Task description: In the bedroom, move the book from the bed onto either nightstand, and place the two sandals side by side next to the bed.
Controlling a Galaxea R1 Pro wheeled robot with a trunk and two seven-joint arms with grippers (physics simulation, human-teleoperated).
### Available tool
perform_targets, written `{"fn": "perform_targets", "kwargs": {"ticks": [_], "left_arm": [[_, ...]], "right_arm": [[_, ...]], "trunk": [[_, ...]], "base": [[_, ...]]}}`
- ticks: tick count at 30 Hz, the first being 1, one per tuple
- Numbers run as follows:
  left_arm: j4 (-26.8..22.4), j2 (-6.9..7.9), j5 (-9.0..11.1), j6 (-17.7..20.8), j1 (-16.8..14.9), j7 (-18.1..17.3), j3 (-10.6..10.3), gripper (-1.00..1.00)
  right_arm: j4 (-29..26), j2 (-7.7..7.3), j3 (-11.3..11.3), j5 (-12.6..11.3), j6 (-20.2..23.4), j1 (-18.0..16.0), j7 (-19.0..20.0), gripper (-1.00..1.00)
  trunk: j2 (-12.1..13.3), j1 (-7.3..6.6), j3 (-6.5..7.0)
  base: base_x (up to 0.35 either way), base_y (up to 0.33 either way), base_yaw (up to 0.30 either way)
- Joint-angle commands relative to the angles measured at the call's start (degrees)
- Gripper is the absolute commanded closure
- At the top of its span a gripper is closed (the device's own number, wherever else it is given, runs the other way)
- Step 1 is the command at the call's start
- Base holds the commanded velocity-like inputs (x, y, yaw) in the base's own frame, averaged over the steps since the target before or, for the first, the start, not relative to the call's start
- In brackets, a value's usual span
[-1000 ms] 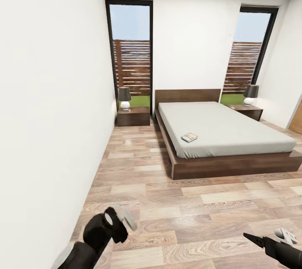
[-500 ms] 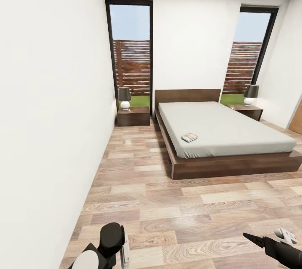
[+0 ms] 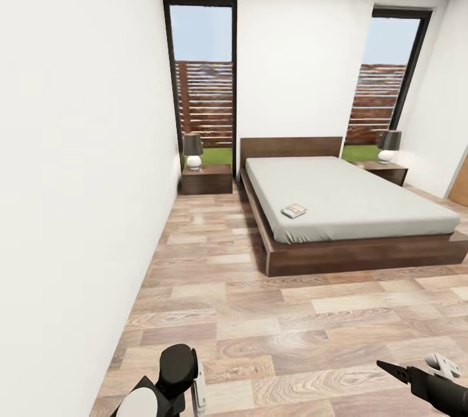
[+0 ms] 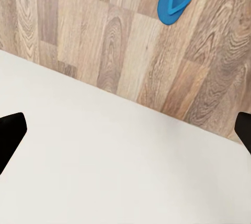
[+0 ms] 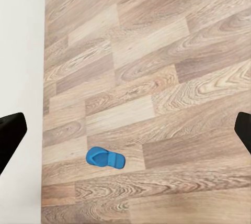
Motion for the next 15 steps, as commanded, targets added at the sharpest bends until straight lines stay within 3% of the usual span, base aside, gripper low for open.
{"fn": "perform_targets", "kwargs": {"ticks": [1,15], "left_arm": [[-0.02,-0.01,-0.52,0.58,-0.06,-0.57,-0.09,-1.0],[-0.02,0.08,-0.52,0.52,-0.06,-0.48,1.72,-1.0]], "right_arm": [[-0.05,0.0,-0.08,-0.25,0.39,0.01,0.01,-1.0],[-0.36,0.01,-0.13,-0.25,0.33,0.01,0.02,-1.0]], "trunk": [[-0.45,0.23,-0.24],[-6.06,3.3,-2.75]], "base": [[0.0,0.0,0.0],[0.0,0.0,0.0]]}}
